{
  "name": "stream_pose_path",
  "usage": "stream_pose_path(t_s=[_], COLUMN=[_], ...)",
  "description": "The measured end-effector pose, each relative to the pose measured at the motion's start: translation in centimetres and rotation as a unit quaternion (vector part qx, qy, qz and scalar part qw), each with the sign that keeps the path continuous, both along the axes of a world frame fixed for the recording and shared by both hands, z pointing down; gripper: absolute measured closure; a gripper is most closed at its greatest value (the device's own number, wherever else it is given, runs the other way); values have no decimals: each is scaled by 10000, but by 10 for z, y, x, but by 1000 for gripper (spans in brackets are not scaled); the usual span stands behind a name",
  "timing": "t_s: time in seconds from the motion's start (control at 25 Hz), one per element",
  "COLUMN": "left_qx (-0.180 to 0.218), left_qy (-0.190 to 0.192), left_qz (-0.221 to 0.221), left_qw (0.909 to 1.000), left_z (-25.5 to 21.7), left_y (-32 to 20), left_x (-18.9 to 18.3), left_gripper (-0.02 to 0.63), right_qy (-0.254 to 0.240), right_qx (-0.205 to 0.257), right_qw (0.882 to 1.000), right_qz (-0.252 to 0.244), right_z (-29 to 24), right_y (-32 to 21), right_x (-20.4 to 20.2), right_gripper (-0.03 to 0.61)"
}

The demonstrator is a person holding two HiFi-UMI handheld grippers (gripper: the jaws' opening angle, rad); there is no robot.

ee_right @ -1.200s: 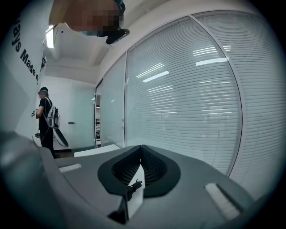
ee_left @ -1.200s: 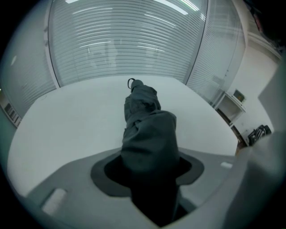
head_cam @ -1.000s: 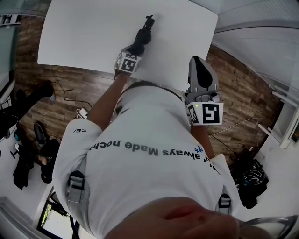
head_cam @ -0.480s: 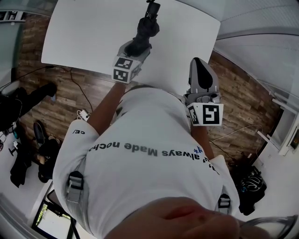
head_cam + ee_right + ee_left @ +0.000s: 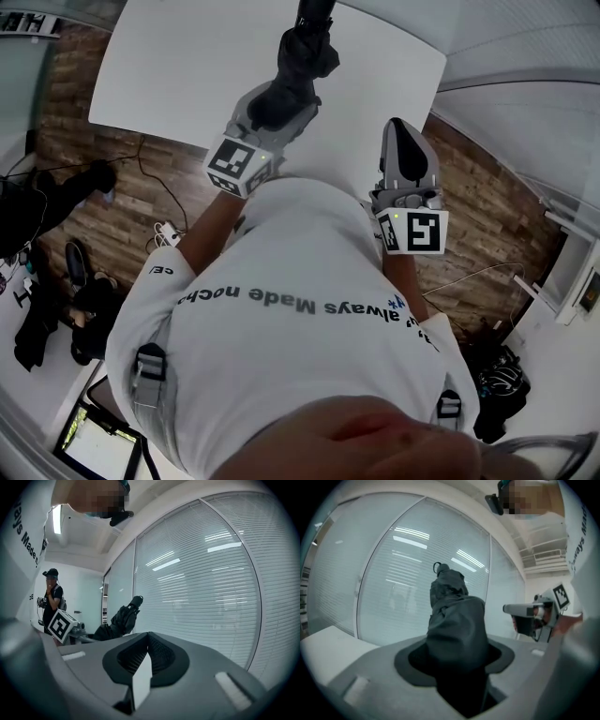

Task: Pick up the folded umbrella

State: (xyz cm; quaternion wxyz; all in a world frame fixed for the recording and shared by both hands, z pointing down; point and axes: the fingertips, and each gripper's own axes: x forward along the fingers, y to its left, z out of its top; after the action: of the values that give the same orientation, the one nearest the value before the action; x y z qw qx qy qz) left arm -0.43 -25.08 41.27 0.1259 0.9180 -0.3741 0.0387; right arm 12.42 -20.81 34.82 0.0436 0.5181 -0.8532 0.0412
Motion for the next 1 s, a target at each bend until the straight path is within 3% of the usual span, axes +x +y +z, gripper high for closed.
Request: stream_pose_path(t_s=[0.36,1.0], left_qx=[1084,1238], left_qy=[470,468], left_qz=[84,160], left_qw=[9930,9911], left_z=[-75,-84], left_y=[32,49], left_x=[-3,-2], left_gripper=[364,362], right_qy=[24,147], right_qx=[81,5], right_qw=[10000,9998], right_qz=[-8,-114], right_z=[-7,-4], right_y=[6,19], right_x=[3,0], right_gripper=[577,577])
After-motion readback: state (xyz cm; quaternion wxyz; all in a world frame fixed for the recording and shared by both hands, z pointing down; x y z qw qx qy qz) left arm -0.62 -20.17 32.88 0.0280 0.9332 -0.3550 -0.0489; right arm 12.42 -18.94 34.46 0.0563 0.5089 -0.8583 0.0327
